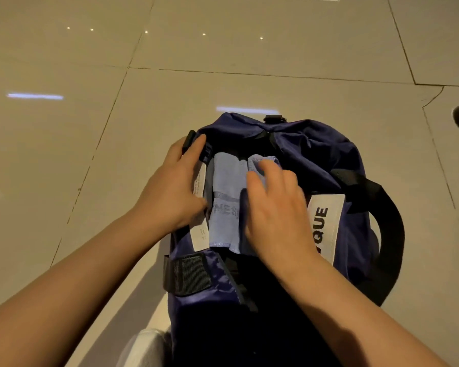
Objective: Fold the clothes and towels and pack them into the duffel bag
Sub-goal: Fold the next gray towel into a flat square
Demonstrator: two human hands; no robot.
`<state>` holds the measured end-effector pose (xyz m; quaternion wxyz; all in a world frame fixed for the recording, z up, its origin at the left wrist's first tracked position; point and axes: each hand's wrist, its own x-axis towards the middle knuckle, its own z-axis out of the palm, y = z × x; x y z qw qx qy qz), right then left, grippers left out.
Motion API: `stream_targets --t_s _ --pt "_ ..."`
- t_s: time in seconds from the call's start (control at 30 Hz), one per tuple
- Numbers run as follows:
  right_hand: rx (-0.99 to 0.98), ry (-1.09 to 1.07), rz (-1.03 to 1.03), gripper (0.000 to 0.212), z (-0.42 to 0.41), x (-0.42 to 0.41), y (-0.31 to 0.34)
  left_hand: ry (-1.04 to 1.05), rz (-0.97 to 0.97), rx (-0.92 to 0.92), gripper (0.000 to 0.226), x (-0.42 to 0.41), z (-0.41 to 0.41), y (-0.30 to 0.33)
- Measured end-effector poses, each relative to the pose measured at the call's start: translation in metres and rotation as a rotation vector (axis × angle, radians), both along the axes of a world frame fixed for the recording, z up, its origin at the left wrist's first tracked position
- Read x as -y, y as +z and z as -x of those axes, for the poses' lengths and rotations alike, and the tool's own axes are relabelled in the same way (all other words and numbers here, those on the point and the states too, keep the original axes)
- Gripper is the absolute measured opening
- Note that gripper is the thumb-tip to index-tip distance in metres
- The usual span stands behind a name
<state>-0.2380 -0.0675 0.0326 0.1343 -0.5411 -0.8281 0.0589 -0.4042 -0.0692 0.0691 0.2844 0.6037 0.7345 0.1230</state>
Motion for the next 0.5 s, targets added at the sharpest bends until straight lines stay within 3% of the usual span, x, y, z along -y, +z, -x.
stream_targets --t_s 0.07,0.23,0.5 --pt "-0.032 0.052 0.028 0.045 0.018 -0.011 -0.007 0.005 -0.007 0.014 0.102 -0.001 0.002 0.000" --pt "0.069 -0.003 0.433 0.065 0.021 -0.030 -0.038 -0.044 0.009 -0.003 0.101 0.001 0.012 0.017" --pt "0.153 0.334 0.494 0.089 0.026 -0.003 -0.051 0.001 0.136 0.095 0.106 0.030 0.023 0.036"
